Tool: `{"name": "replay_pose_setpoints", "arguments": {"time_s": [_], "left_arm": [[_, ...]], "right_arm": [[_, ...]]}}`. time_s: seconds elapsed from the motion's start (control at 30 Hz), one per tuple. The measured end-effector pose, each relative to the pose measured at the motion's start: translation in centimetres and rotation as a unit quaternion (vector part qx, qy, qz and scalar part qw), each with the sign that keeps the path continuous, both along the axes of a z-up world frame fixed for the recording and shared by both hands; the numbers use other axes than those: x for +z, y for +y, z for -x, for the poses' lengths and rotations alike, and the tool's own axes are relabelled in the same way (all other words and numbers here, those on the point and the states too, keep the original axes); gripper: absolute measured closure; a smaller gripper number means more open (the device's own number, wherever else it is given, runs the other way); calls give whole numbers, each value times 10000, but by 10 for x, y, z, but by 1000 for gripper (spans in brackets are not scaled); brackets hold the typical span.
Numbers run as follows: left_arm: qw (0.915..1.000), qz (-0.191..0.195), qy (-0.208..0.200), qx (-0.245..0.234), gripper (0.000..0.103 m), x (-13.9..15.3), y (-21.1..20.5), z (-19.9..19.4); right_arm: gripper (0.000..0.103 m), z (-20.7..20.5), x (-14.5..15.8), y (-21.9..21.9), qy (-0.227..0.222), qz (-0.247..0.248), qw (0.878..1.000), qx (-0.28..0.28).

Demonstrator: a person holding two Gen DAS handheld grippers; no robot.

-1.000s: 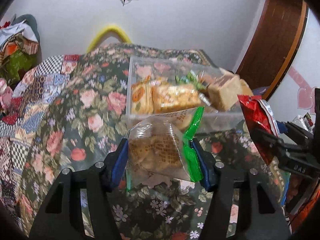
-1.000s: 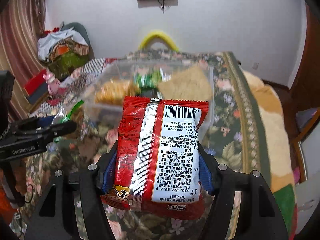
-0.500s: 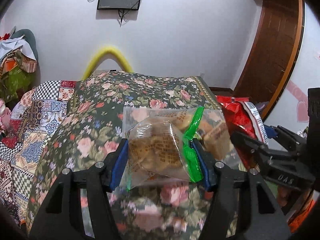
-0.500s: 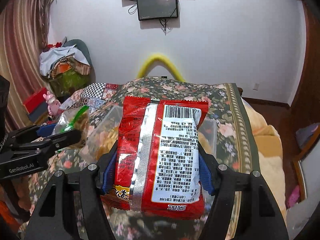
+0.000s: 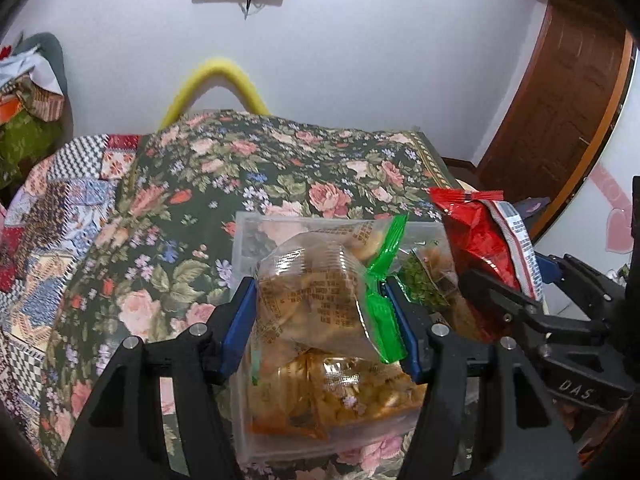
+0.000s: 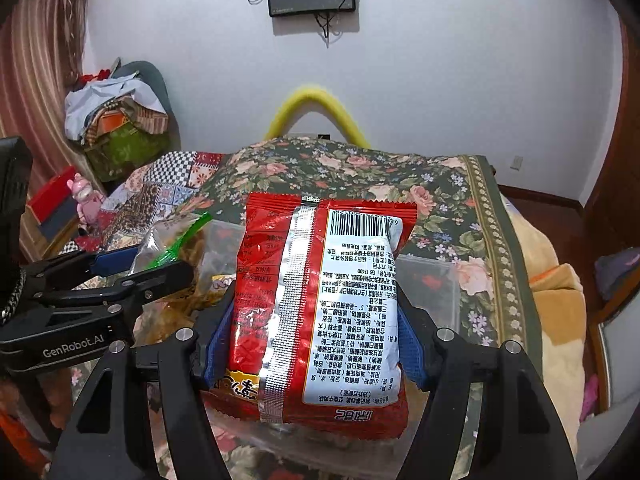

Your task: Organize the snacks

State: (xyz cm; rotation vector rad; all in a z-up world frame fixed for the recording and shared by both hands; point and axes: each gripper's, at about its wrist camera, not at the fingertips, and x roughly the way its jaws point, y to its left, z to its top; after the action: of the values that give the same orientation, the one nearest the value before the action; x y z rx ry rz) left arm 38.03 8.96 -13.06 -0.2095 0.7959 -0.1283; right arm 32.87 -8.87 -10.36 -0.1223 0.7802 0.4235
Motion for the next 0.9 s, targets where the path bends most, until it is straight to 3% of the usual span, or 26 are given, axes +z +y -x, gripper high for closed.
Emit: {"name": "replay_pose_setpoints", "arguments": {"time_s": [0.17,0.43,0.67,0.9], "left_arm": [[9999,84,52,-47,33,0,-1,1],[9998,148,-127,-47,32,26,-2,25],[9976,20,-695,-49,32,77,-7,76],[9877,-182,-1550,82,32,130,-16,155]], "right_arm": [[35,2,2,3,3,99,9999,65],[33,21,22,-3,-122,5,9998,159],[33,55,62,-24,-400,-266,9988,62],[33,106,109,-48,-881,-642,9940,-38]]}}
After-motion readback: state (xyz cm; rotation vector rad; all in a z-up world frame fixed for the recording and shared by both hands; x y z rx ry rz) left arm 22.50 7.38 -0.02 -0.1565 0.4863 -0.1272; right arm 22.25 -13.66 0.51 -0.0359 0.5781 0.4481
